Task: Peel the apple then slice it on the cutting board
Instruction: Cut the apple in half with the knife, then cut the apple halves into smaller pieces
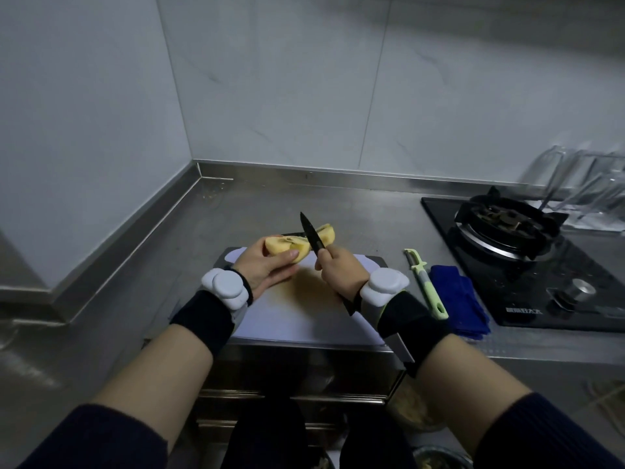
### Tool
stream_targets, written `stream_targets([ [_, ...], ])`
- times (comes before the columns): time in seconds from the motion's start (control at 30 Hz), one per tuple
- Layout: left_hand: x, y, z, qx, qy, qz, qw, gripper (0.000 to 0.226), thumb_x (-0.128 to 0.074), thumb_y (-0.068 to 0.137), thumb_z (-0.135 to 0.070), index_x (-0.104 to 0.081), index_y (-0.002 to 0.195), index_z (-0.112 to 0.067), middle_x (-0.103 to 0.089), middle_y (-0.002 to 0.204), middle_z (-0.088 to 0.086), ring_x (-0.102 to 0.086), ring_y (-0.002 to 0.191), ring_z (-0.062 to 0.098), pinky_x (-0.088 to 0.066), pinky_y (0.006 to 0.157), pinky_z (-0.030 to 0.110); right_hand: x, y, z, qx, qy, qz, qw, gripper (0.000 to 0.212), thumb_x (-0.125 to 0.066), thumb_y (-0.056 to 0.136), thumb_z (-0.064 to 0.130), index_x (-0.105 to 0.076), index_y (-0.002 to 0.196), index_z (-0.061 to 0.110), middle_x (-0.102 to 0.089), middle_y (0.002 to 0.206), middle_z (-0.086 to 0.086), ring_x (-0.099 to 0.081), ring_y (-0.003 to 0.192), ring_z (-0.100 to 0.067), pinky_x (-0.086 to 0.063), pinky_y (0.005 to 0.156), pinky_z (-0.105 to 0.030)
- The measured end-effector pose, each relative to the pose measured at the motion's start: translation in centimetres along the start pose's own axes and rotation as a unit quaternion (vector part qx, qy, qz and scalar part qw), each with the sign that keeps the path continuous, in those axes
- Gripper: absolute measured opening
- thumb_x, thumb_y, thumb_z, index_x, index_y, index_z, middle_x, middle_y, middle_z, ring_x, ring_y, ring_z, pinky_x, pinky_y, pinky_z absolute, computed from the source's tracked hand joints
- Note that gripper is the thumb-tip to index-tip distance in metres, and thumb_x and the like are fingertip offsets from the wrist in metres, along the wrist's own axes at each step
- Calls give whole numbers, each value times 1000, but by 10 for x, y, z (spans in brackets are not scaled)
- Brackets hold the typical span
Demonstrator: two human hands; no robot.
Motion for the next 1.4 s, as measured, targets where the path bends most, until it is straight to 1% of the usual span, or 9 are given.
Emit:
stream_targets([
  [0.07, 0, -1, 4, -10, -5, 9, 1000, 53, -72, 77, 1, -51, 126, -3, -62, 122, 16, -66, 107, 25, -57, 87, 39, -4, 1, -1, 18, -26, -19, 999, 33, -33, 102, 29, -55, 90, 7, -61, 89, -18, -57, 87, -35, -43, 75, -35],
  [0.17, 2, -1, 6, -22, -17, 19, 999, 62, -75, 71, -3, -50, 127, 0, -62, 124, 18, -67, 107, 26, -57, 86, 37, -10, 4, -5, 31, -48, -28, 998, 33, -35, 102, 32, -53, 87, 9, -64, 100, -20, -56, 97, -35, -40, 83, -35],
  [0.53, 6, 3, 10, -52, 35, 2, 998, 41, -63, 89, -4, -48, 127, 4, -65, 109, 12, -69, 95, 19, -59, 78, 30, -34, 4, -2, 51, -105, -18, 993, 33, -32, 104, 30, -51, 91, 7, -63, 99, -21, -57, 93, -37, -40, 80, -36],
  [0.7, 6, 4, 10, -62, 50, 2, 997, 36, -64, 89, -4, -51, 122, -5, -66, 108, 8, -69, 95, 17, -59, 76, 26, -45, 7, 7, 48, -154, -1, 987, 28, -30, 105, 21, -51, 100, 4, -45, 73, -4, -43, 63, -16, -33, 71, -31],
  [0.8, 7, 4, 10, -67, 52, 3, 996, 33, -65, 88, -4, -52, 118, -8, -67, 107, 8, -71, 92, 15, -58, 75, 26, -48, 11, 7, 46, -115, 32, 992, 27, -40, 100, 11, -57, 113, -6, -62, 102, -21, -57, 88, -32, -38, 68, -28],
  [0.93, 2, 2, 10, -71, 74, 26, 994, 33, -69, 84, -5, -54, 114, -10, -66, 108, 11, -69, 99, 23, -58, 86, 38, -47, 6, 1, 21, -153, 71, 985, 33, -35, 102, 13, -58, 116, -7, -58, 87, -9, -39, 63, -12, -32, 59, -22],
  [1.1, 2, 2, 8, -63, 61, 21, 996, 37, -63, 89, -4, -47, 122, 2, -64, 112, 15, -69, 97, 22, -59, 81, 34, -26, 6, 7, 39, -176, 79, 981, 37, -30, 105, 18, -55, 121, -4, -61, 115, -21, -58, 102, -35, -41, 83, -36],
  [1.23, 7, 7, 9, -50, 18, 19, 998, 54, -68, 85, -10, -43, 130, 7, -56, 129, 24, -63, 112, 29, -58, 83, 33, 2, 15, 1, 50, -201, 4, 978, 32, -34, 102, 30, -56, 105, 7, -64, 105, -16, -60, 98, -35, -42, 81, -34],
  [1.4, 3, 8, 6, -47, -59, 6, 997, 78, -78, 71, -9, -34, 135, 4, -51, 133, 28, -58, 119, 36, -57, 87, 36, 2, -1, 17, 96, -287, -24, 953, 15, -33, 103, 28, -39, 102, 14, -50, 79, -2, -49, 70, -28, -33, 63, -32],
])
Point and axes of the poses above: each hand's wrist, its own y-axis towards the middle knuckle, its own x-axis out of the back of the hand, z = x × y, the point moved 10 cm from there along y, towards the middle knuckle
